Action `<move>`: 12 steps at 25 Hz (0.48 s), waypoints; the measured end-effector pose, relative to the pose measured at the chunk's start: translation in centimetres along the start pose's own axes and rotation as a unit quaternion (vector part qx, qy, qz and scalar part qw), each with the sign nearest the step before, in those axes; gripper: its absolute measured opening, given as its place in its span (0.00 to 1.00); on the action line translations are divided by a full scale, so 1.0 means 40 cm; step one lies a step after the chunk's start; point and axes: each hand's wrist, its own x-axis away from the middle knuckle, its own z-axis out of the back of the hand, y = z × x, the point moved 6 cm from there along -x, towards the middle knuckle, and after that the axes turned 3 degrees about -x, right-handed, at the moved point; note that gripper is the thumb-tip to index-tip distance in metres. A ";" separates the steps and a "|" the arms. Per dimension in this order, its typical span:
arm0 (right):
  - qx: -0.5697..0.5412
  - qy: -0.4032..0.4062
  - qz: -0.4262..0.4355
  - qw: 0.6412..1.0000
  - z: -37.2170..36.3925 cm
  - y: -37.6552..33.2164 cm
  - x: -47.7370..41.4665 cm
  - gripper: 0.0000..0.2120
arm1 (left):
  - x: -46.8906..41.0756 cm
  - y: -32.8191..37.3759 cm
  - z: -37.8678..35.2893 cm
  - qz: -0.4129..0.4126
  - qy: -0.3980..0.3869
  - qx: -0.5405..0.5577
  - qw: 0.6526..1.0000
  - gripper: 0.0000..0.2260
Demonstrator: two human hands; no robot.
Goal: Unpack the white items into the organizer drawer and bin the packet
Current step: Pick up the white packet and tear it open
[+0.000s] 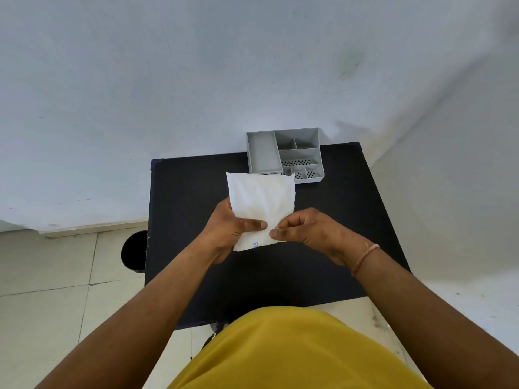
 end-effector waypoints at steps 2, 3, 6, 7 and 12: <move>-0.085 0.018 -0.038 0.996 -0.003 0.028 0.007 0.09 | -0.002 -0.007 0.003 0.001 0.015 0.018 1.000 0.29; -0.116 0.009 -0.055 0.992 -0.008 0.042 0.013 0.11 | -0.002 -0.011 0.004 0.004 0.016 0.027 1.000 0.28; -0.102 -0.029 -0.064 0.992 -0.012 0.058 0.027 0.09 | 0.005 -0.022 -0.003 0.011 0.010 0.037 0.999 0.30; -0.087 -0.032 -0.060 0.994 -0.012 0.058 0.030 0.08 | 0.009 -0.024 -0.007 0.011 0.007 0.035 0.999 0.30; 0.035 0.009 0.043 0.998 -0.008 0.020 0.039 0.04 | 0.004 -0.032 -0.006 0.067 0.011 0.064 0.996 0.26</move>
